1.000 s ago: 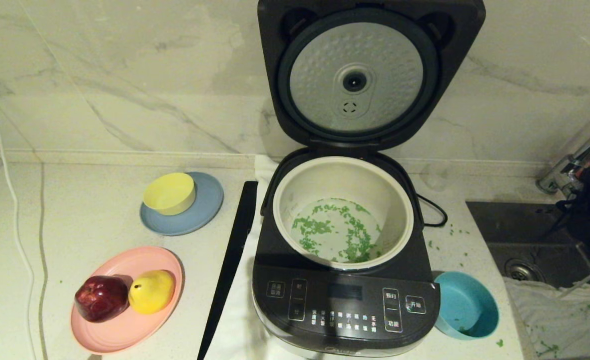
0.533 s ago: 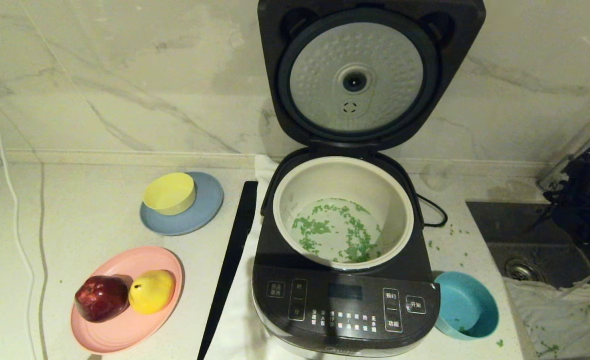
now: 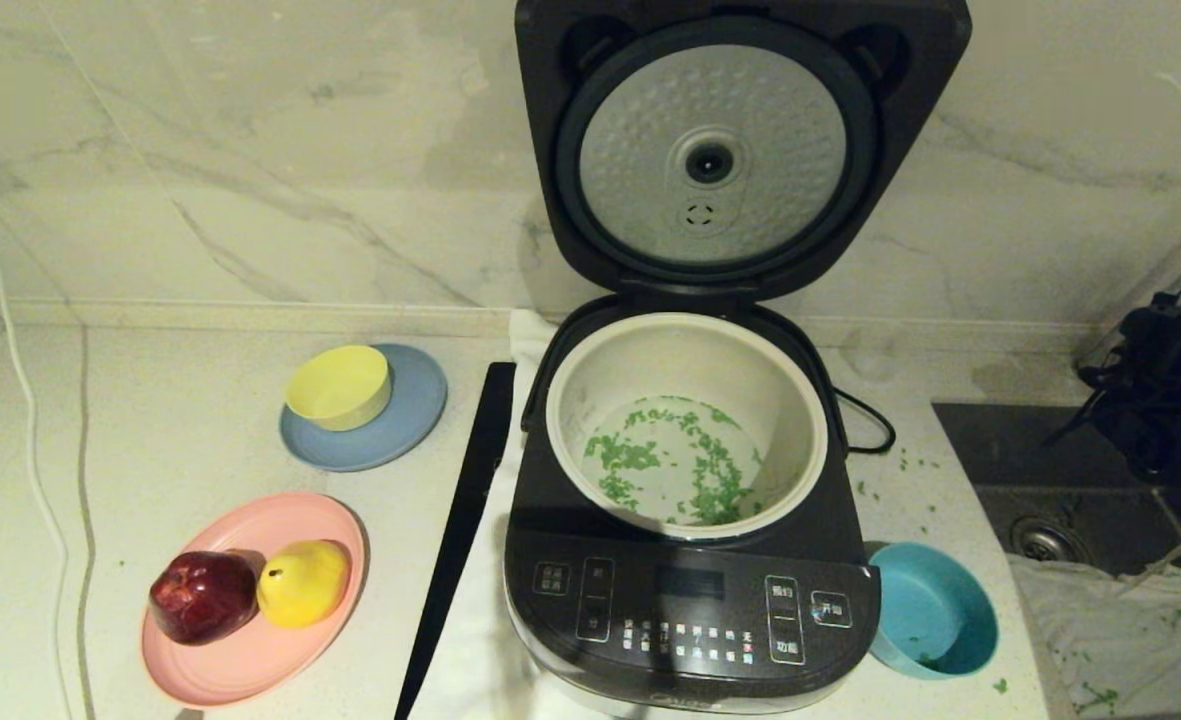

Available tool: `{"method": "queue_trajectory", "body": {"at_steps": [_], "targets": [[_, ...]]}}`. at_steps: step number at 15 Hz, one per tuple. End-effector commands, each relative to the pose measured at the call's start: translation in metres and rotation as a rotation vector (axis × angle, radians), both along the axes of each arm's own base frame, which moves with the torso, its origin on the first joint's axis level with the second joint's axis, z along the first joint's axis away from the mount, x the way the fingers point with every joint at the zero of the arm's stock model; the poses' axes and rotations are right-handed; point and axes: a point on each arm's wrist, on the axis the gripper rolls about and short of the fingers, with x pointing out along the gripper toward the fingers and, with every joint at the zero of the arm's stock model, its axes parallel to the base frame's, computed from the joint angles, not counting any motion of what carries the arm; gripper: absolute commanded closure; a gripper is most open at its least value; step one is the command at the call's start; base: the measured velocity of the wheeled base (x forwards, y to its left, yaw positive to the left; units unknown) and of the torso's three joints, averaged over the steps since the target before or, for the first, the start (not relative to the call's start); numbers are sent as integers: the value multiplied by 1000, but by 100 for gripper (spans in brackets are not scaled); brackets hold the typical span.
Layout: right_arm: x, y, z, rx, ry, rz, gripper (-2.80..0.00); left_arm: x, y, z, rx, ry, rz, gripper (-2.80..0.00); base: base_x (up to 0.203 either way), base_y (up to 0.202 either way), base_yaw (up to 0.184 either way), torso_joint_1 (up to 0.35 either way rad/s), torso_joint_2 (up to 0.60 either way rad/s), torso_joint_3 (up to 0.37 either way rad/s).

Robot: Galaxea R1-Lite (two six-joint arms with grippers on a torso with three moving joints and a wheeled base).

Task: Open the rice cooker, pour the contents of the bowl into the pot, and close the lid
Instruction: Turn off the tap

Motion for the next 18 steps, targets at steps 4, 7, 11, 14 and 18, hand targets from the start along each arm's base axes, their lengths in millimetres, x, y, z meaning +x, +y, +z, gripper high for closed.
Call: {"method": "queue_trajectory", "body": {"at_steps": [4, 7, 11, 14, 18], "targets": [[10, 8, -1, -13, -13, 11, 0, 0, 0, -2, 1, 6, 0, 0, 0, 0, 0, 0, 0, 0], [12, 16, 4, -15, -24, 29, 0, 0, 0, -2, 1, 6, 0, 0, 0, 0, 0, 0, 0, 0], [-19, 33, 36, -22, -69, 27, 0, 0, 0, -2, 2, 6, 0, 0, 0, 0, 0, 0, 0, 0], [-65, 62, 87, -46, -163, 88, 0, 1, 0, -2, 2, 7, 0, 0, 0, 0, 0, 0, 0, 0], [-97, 115, 143, -14, -213, 299, 0, 0, 0, -2, 2, 6, 0, 0, 0, 0, 0, 0, 0, 0]]}}
